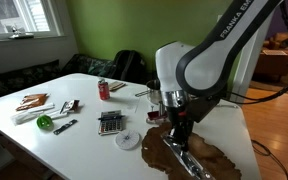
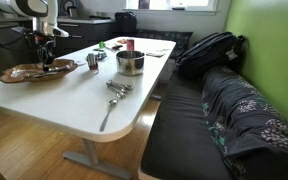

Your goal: Pick up the packet from the brown bowl and put it in the silver pot

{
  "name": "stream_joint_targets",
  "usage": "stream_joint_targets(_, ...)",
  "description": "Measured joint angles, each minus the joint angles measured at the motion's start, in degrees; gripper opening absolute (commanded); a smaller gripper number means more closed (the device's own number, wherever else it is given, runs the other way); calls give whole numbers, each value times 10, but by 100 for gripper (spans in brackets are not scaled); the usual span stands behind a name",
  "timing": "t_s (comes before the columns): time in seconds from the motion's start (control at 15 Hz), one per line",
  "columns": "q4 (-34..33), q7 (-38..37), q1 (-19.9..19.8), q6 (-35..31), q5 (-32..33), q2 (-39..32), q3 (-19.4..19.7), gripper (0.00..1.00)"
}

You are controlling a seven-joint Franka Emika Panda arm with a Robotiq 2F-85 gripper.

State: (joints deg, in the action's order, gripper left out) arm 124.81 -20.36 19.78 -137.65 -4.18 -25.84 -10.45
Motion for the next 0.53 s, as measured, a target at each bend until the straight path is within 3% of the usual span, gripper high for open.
stream_joint_targets(0.2,10,-25,6,0,31,40,7,0)
stream_joint_targets(0.4,34,-90,11,4,91,127,28,1)
stream_joint_targets(0.53,44,-104,3,40,104,188,36,1)
